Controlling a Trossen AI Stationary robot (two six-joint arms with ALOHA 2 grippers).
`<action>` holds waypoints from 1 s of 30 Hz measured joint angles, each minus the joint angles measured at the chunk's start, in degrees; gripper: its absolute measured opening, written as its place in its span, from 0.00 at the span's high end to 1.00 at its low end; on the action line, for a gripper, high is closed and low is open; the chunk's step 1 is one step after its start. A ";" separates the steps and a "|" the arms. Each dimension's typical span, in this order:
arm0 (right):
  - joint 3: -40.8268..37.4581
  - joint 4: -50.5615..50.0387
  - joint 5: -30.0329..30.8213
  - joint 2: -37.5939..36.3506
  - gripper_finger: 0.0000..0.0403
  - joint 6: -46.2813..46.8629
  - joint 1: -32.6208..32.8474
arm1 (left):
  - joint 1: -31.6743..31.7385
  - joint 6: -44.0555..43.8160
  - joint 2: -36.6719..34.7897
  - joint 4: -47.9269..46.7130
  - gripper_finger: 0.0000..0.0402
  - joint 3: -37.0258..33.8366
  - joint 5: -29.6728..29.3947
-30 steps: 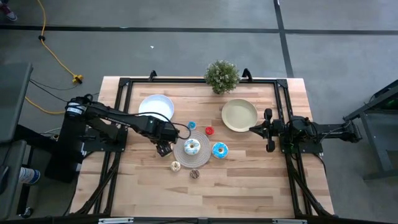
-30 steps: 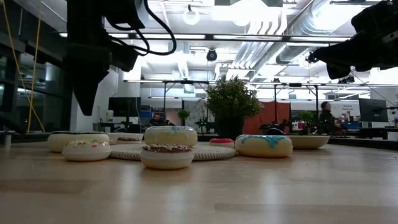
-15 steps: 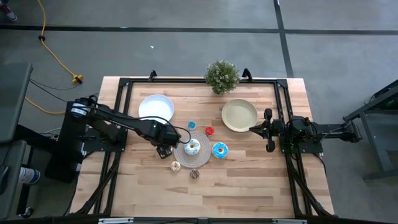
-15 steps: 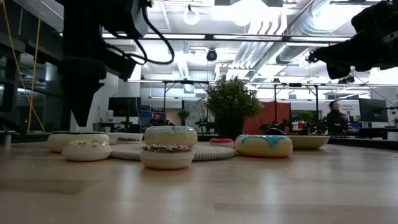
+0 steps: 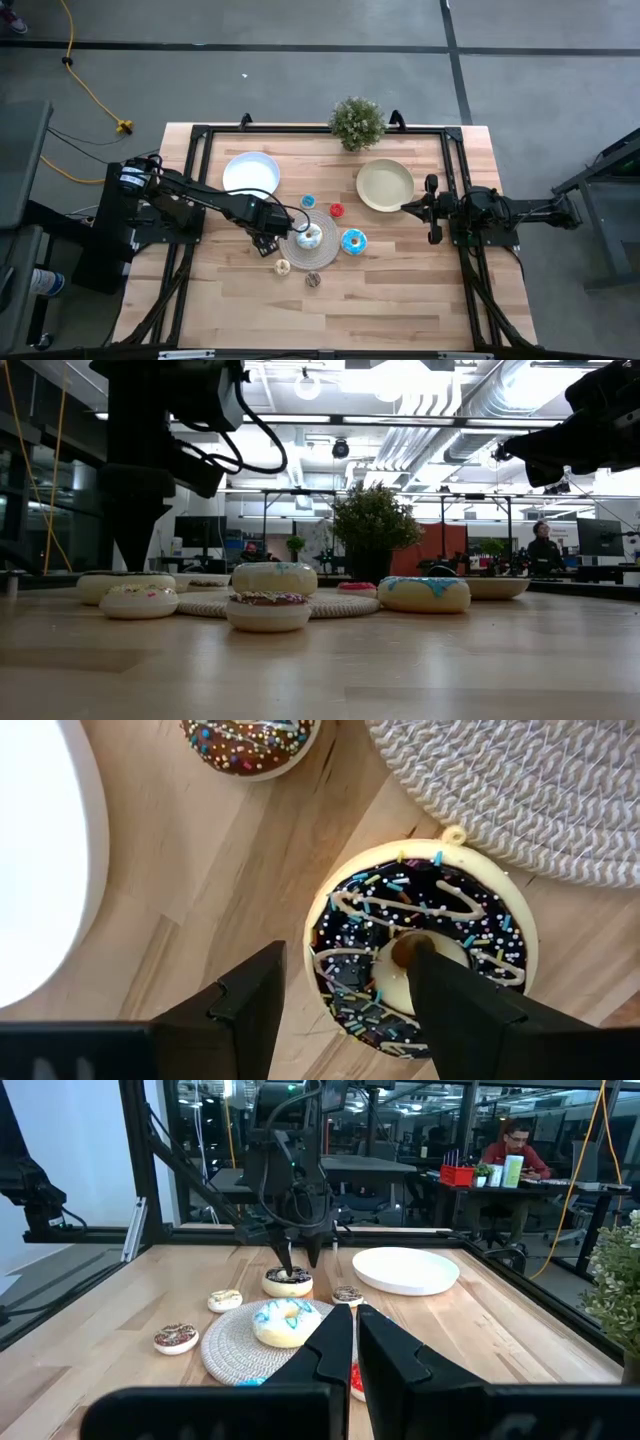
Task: Pick & Place donuts
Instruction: Put the large black donut on the white plate
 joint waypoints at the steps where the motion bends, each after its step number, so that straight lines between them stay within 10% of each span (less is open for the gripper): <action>1: 0.00 0.00 0.00 0.00 0.97 -0.01 0.00 | 0.00 0.03 0.00 -0.02 0.50 0.00 0.00; 30: 0.00 0.07 -0.02 0.00 0.97 -0.02 0.01 | 0.09 4.82 4.83 1.92 0.50 0.02 2.42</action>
